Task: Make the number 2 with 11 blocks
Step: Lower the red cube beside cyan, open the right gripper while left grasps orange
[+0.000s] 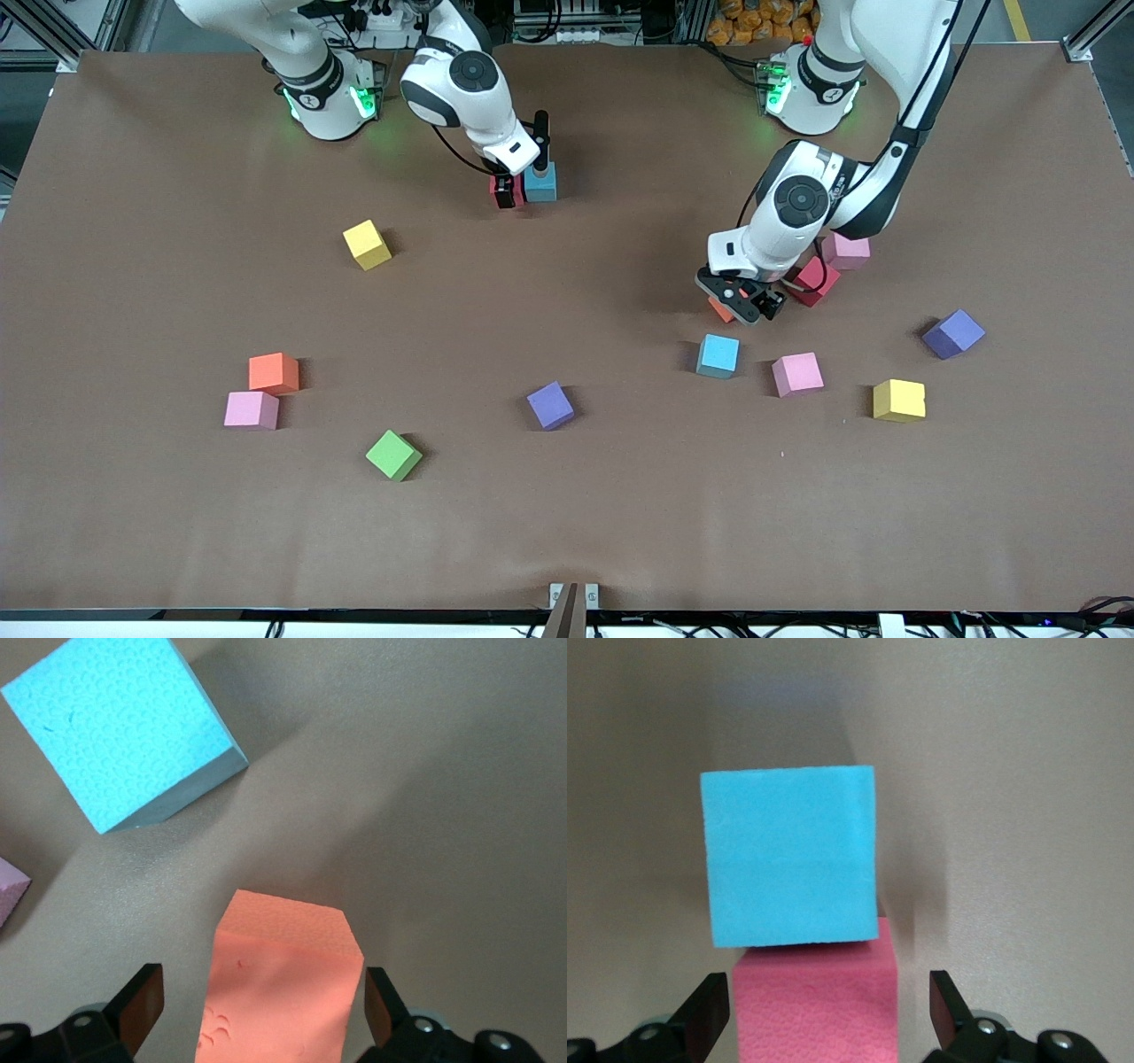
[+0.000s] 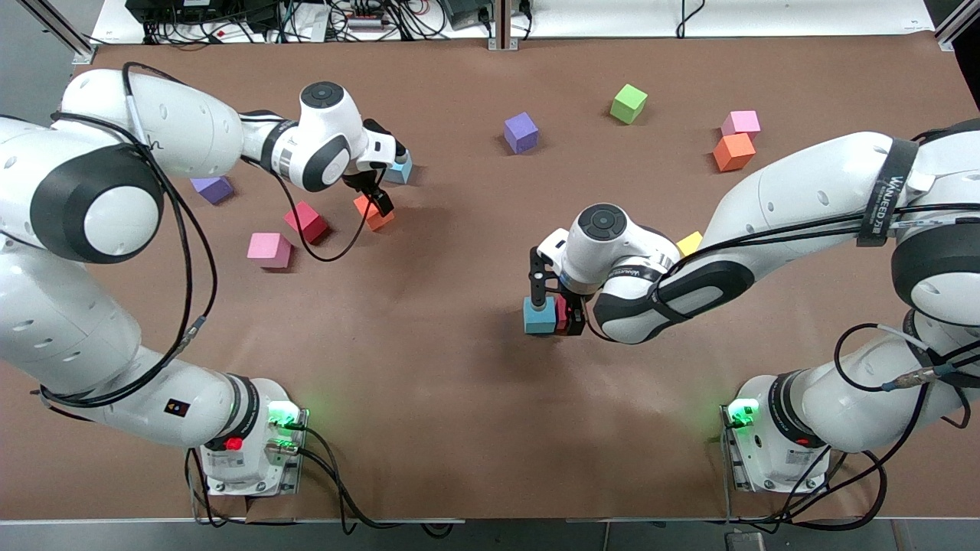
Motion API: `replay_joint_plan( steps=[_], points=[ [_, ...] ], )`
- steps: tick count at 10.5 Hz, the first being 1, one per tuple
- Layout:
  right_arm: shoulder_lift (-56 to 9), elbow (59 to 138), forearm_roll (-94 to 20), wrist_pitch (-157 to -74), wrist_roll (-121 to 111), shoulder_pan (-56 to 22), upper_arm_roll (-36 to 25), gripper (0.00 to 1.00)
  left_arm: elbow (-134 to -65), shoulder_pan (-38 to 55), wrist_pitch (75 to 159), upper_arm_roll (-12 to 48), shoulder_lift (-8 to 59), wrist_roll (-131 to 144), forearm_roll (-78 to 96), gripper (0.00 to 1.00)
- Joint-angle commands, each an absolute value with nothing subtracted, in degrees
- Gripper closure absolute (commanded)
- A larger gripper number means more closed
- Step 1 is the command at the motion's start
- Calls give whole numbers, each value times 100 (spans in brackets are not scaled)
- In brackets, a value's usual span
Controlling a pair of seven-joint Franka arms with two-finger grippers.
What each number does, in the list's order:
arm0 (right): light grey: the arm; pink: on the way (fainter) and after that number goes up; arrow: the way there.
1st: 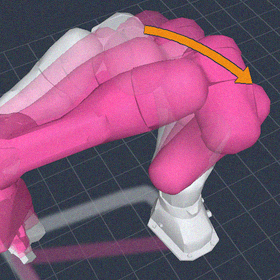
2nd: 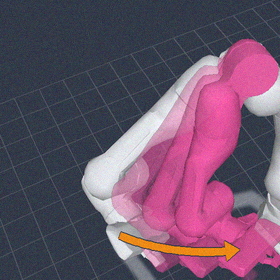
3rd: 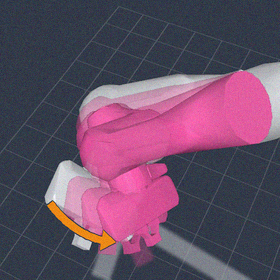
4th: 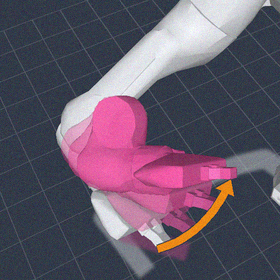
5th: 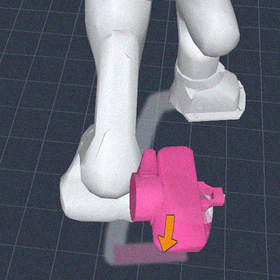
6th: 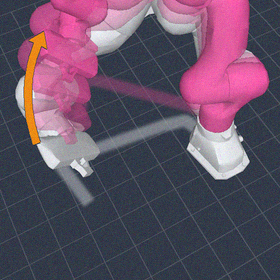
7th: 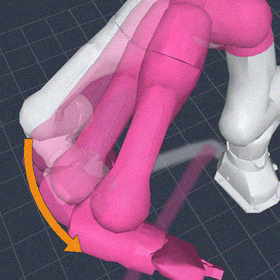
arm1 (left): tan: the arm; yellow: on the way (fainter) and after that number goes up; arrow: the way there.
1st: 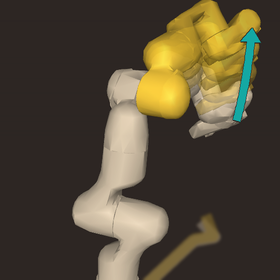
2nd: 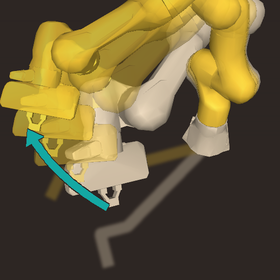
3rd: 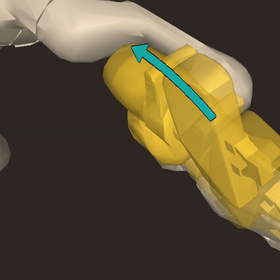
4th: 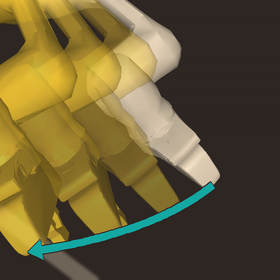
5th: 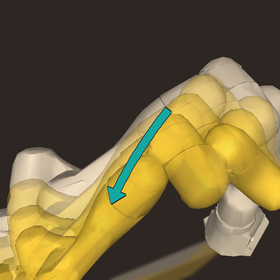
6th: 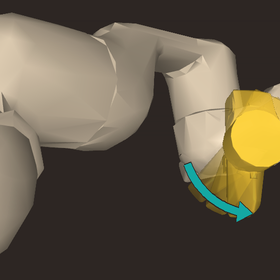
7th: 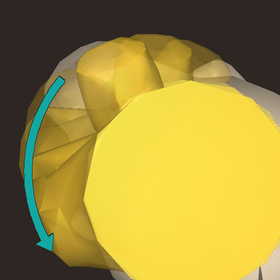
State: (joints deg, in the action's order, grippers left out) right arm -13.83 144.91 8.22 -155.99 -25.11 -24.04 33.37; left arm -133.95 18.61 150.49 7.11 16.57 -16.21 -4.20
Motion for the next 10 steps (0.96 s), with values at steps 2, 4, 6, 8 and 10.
replay_joint_plan(
  steps=[2,4,6,8,10],
  points=[
    [-898,14511,923,-15206,-2539,-2461,3173,0,-13351,1898,15073,536,1530,-1977,-352,0],
    [-704,14519,914,-15039,-2645,-2452,3112,0,-13324,1890,15064,536,1512,-2004,-352,0],
    [-598,14528,879,-14898,-2654,-2452,3111,0,-13289,1890,15030,536,1390,-1969,-352,0],
    [-571,14546,870,-14871,-2646,-2461,3111,0,-13237,1890,14889,536,1354,-1969,-352,0],
    [-580,14572,861,-14854,-2628,-2487,3120,0,-13236,1890,14889,536,1354,-1943,-351,0]
  ],
)
